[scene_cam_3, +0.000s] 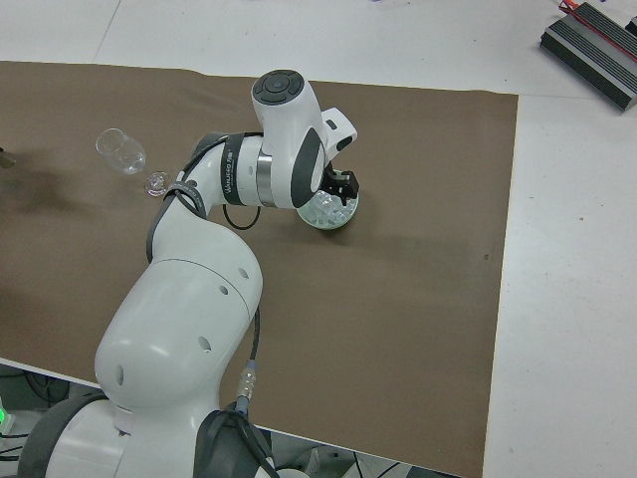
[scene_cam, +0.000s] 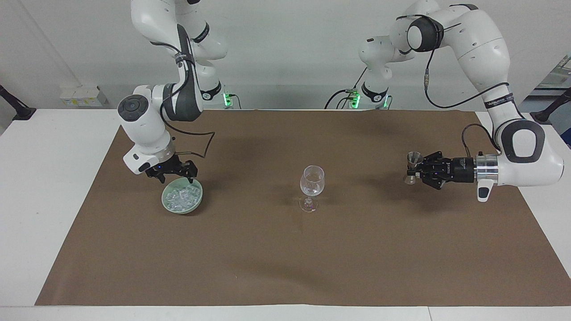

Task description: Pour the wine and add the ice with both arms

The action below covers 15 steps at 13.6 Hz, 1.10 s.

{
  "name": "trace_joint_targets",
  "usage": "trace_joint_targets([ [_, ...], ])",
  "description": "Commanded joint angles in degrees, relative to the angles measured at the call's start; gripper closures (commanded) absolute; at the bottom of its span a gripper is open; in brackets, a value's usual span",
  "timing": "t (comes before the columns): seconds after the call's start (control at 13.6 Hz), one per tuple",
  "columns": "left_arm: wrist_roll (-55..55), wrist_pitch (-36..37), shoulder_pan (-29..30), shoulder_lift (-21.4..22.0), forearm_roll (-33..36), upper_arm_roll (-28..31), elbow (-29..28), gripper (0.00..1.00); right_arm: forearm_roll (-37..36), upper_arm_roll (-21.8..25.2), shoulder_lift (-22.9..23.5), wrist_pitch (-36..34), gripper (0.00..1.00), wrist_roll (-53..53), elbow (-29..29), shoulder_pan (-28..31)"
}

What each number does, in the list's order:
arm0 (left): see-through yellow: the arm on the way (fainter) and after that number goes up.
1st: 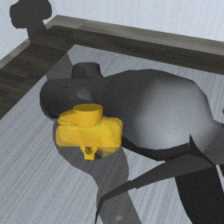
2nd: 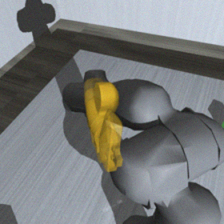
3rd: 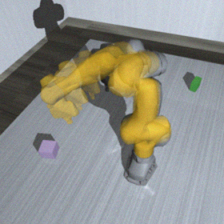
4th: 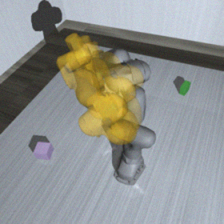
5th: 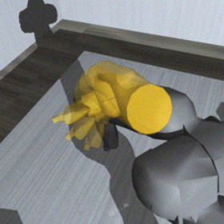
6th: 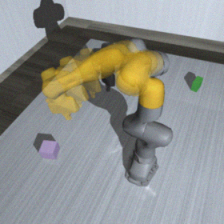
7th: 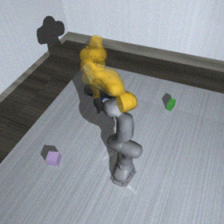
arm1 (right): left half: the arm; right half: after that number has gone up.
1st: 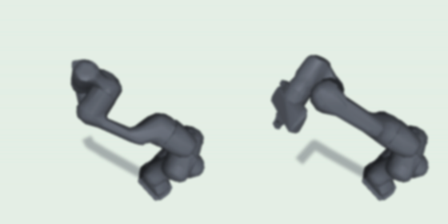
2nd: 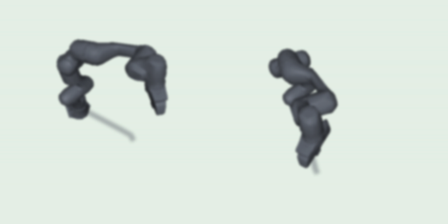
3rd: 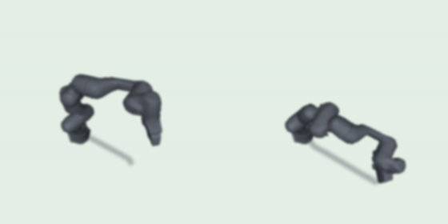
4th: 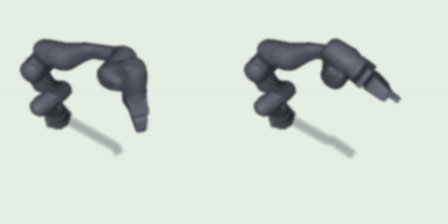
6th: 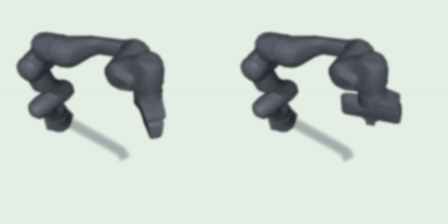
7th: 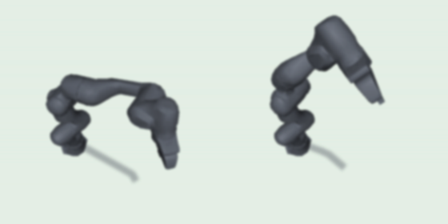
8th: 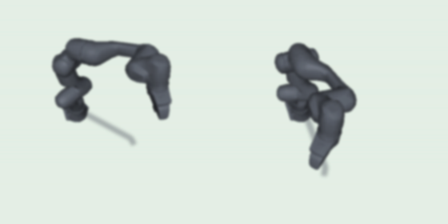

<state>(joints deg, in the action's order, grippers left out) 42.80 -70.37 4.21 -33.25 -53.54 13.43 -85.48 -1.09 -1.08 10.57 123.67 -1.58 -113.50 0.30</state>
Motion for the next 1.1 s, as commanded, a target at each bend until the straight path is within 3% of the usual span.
trace_joint_targets([
  [0.0,-3.07,2.00,0.89,-1.72,-1.92,0.81,-0.74,1.00,0.39,-0.07,0.94,3.50,0.00,2.71,-1.63,0.14],
  [0.44,-4.40,1.82,2.03,-6.56,-7.36,0.81,-2.32,1.00,0.30,-0.07,1.65,6.41,0.00,4.65,-4.27,0.05],
  [0.81,-4.66,1.73,3.35,-7.96,-7.81,0.81,-2.68,1.00,0.30,-0.07,1.65,6.32,0.00,4.91,-4.27,-0.04],
  [1.03,-5.89,1.73,3.79,-8.32,-7.90,0.81,-2.76,1.00,0.21,-0.07,1.73,6.41,0.09,4.91,-4.18,-0.04],
])
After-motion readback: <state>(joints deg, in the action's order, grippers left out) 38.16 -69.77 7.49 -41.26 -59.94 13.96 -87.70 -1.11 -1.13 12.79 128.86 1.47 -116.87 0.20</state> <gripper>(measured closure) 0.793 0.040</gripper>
